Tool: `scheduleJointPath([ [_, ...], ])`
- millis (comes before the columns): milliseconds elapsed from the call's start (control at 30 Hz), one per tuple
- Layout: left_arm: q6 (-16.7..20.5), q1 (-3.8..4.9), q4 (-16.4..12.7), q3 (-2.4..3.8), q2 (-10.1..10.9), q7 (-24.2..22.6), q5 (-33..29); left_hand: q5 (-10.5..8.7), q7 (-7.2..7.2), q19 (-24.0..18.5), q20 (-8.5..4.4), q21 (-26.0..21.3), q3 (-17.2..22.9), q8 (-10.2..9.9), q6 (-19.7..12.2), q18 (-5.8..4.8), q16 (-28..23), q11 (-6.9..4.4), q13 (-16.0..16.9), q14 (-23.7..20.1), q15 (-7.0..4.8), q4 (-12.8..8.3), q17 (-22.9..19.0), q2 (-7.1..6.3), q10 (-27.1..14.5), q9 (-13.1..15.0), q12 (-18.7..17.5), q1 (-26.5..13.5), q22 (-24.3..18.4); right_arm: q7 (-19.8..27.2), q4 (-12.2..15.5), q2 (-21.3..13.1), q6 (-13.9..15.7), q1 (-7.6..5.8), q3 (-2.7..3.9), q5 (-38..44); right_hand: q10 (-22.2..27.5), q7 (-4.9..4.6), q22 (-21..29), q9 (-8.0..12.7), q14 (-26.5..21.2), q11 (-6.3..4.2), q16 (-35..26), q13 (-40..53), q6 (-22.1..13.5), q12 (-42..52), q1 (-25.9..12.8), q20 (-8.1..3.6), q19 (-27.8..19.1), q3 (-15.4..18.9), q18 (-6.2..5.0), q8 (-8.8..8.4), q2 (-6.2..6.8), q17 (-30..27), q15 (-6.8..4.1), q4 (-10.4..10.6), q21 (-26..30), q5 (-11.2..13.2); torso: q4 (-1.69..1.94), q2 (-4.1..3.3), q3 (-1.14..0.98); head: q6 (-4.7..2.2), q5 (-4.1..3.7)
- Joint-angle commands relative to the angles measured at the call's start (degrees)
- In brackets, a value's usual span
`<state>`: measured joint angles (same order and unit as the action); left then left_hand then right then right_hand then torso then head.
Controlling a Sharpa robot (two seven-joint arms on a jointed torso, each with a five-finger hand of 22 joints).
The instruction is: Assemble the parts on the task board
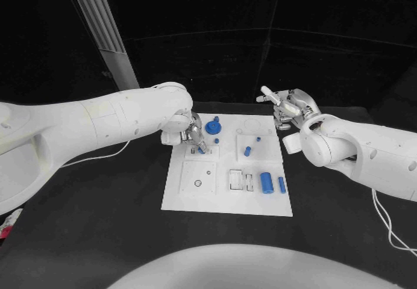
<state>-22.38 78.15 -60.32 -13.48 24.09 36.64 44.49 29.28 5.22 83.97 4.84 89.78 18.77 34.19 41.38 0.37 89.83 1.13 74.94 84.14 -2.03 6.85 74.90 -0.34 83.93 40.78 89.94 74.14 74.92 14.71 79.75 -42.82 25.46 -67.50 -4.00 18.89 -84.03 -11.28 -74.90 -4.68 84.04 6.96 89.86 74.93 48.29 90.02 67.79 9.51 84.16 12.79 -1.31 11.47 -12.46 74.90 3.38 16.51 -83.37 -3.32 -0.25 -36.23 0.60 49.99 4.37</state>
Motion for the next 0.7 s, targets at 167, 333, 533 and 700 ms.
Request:
scheduleJointPath([
  [167,1.8,0.11,-0.1,0.01,0.6,-2.0,0.9,-0.87,-0.18,6.0,0.16,0.2,2.5,0.3,0.5,-0.37,0.2,0.22,15.1,5.9,0.45,-2.3,15.1,0.18,6.1,0.2,0.1,-0.7,15.1,0.3,-0.1,0.0,0.2,-0.1,0.03,0.0,-6.0,0.2,-11.8,0.0,6.0,-0.09,0.1,15.1,-0.1,0.0,0.4,-0.01,1.1,0.4,-0.63,0.22,-0.34,15.1,-0.06,0.1,0.3,0.0,0.06,0.04,-0.01,0.01,-0.03],
  [333,2.2,0.33,-0.3,0.01,1.1,-2.3,0.9,-0.95,-0.23,6.0,0.2,0.2,2.6,0.2,0.5,-0.37,0.2,0.18,15.1,5.9,0.42,-2.0,15.1,0.27,6.1,0.2,0.1,-1.3,15.1,0.2,-0.2,0.1,0.2,-0.09,0.03,0.0,-6.0,0.2,-11.8,0.0,6.0,-0.09,0.1,15.1,-0.1,0.0,0.5,-0.02,1.1,0.4,-0.63,0.24,-0.36,15.1,-0.06,0.1,0.3,0.0,0.05,0.01,0.0,0.01,0.03],
  [533,2.8,0.92,-0.9,0.02,1.9,-3.2,0.9,-1.01,-0.28,6.0,0.22,0.2,2.6,0.2,0.5,-0.37,0.2,0.15,15.1,5.9,0.39,-1.8,15.1,0.32,6.1,0.2,0.1,-1.8,15.1,0.1,-0.3,0.2,0.2,-0.09,0.03,0.0,-6.0,0.21,-11.8,0.0,6.0,-0.09,0.1,15.1,-0.1,0.0,0.5,-0.02,1.1,0.4,-0.63,0.26,-0.39,15.1,-0.06,0.1,0.4,-0.1,-0.03,0.01,0.01,0.01,0.01],
  [700,2.6,1.36,-1.3,0.02,2.7,-4.0,0.5,-1.03,-0.32,6.0,0.23,0.2,2.6,0.1,0.5,-0.37,0.2,0.11,15.1,5.9,0.35,-1.5,15.1,0.29,6.1,0.2,0.1,-2.3,15.1,0.1,-0.3,0.1,0.3,-0.08,0.02,0.0,-6.0,0.21,-11.8,0.0,6.0,-0.09,0.1,15.1,-0.1,0.0,0.5,-0.02,1.1,0.4,-0.63,0.26,-0.39,15.1,-0.06,0.1,0.4,-0.1,0.07,0.01,-0.01,0.01,-0.08],
])
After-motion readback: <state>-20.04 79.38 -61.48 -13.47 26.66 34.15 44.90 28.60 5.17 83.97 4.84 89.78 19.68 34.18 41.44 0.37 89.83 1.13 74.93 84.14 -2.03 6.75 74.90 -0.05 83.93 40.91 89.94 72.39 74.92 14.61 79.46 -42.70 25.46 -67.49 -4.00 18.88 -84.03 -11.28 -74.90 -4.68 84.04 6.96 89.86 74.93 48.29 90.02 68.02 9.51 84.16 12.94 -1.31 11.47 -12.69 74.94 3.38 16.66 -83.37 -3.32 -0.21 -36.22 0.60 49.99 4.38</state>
